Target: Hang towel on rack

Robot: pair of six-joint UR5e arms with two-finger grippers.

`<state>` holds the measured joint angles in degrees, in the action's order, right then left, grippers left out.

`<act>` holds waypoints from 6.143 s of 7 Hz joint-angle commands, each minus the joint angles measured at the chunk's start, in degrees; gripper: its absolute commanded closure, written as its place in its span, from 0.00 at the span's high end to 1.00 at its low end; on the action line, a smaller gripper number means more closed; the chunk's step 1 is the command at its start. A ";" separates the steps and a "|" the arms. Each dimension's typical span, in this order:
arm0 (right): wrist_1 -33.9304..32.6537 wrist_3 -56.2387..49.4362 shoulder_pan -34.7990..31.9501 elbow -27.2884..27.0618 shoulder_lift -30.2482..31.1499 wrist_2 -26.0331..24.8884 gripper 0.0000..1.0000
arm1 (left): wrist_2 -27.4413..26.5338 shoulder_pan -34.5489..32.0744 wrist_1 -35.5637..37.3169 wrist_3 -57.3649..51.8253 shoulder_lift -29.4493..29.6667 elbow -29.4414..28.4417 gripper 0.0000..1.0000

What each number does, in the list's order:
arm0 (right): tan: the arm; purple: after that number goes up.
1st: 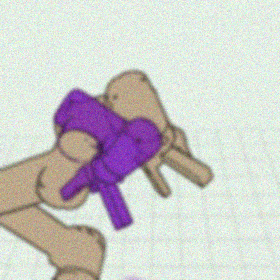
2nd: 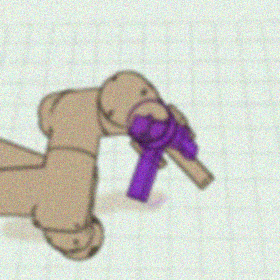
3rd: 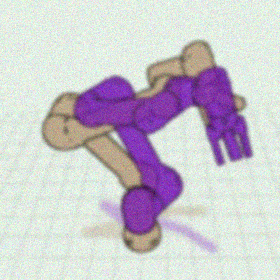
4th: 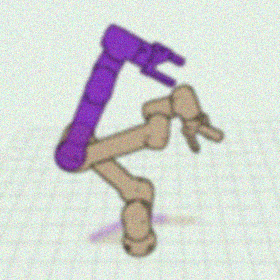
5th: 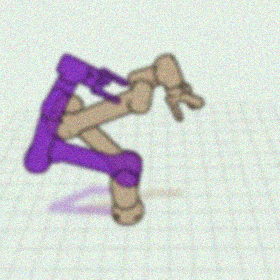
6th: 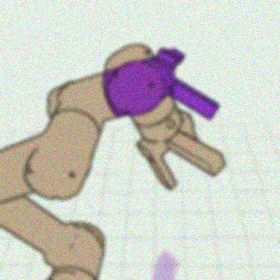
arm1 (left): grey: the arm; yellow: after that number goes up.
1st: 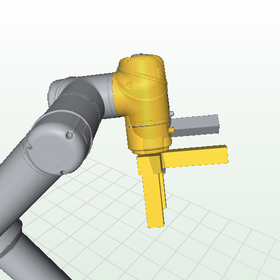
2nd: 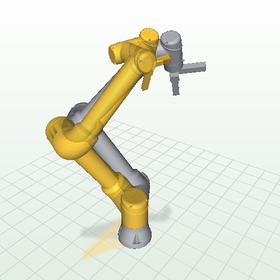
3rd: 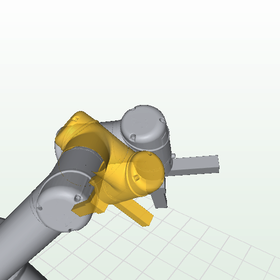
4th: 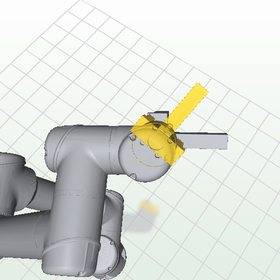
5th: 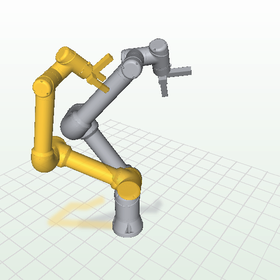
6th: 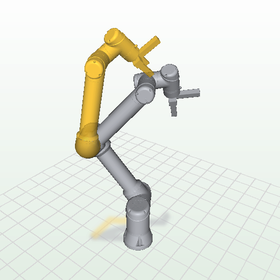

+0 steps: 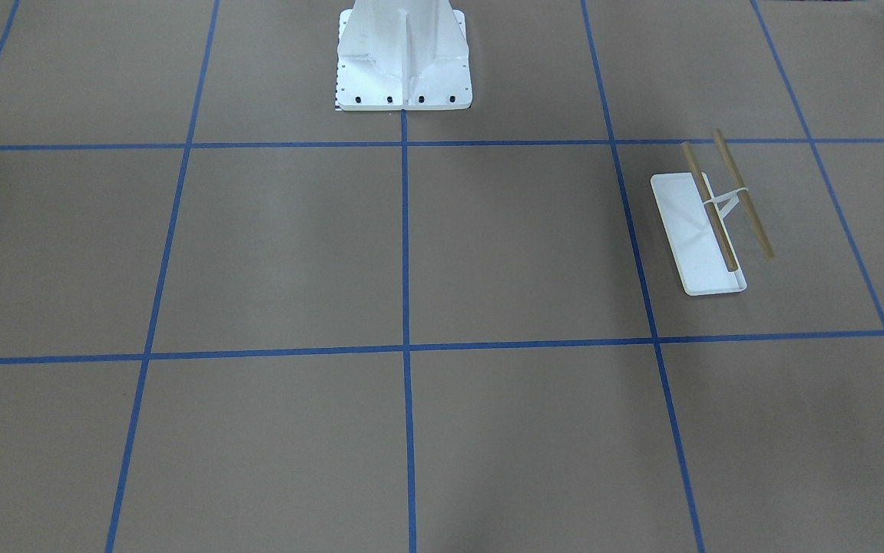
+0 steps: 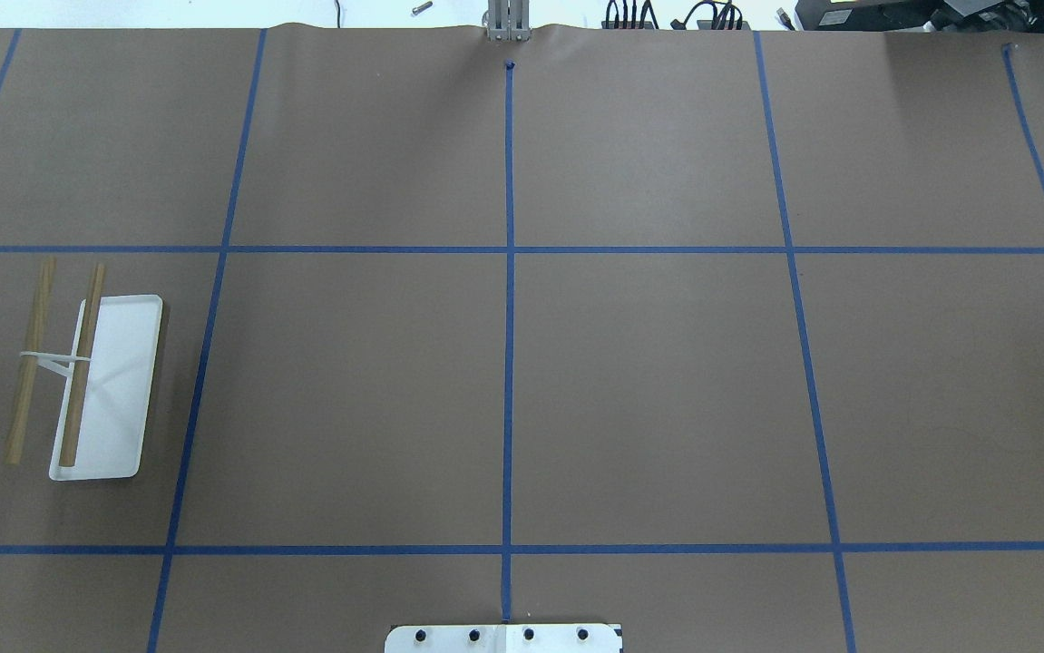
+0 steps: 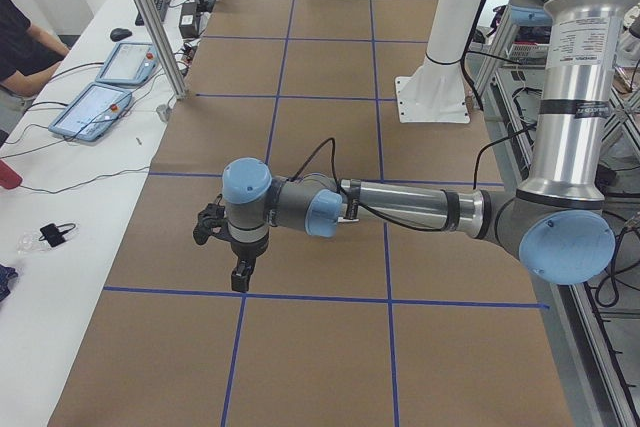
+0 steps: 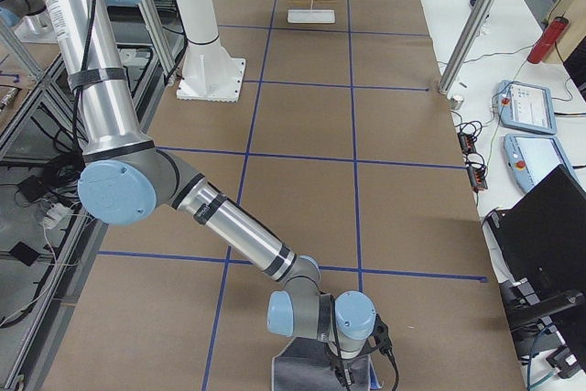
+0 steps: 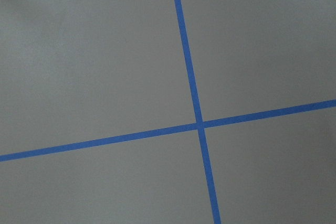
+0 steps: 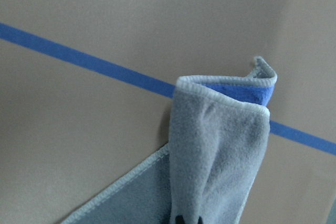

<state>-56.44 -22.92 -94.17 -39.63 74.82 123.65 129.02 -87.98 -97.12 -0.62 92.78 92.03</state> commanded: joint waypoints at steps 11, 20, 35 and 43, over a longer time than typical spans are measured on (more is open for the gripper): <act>-35.67 37.80 26.82 -71.26 -6.95 10.47 0.00 | 7.21 23.88 0.00 56.34 28.48 -0.53 0.98; -33.48 60.18 47.68 -78.23 -16.37 -5.17 0.00 | -2.08 43.48 -23.45 107.56 49.51 -5.45 0.98; -33.47 60.09 47.77 -79.20 -15.75 -5.53 0.00 | -4.48 47.64 -26.81 111.09 50.22 -5.10 0.00; -39.41 62.21 33.59 -77.81 -8.56 11.01 1.00 | 10.09 36.85 -25.40 112.50 37.53 6.03 0.00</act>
<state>-92.43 39.79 -54.05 -118.56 64.59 126.93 135.59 -48.20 -122.54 112.35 135.79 93.94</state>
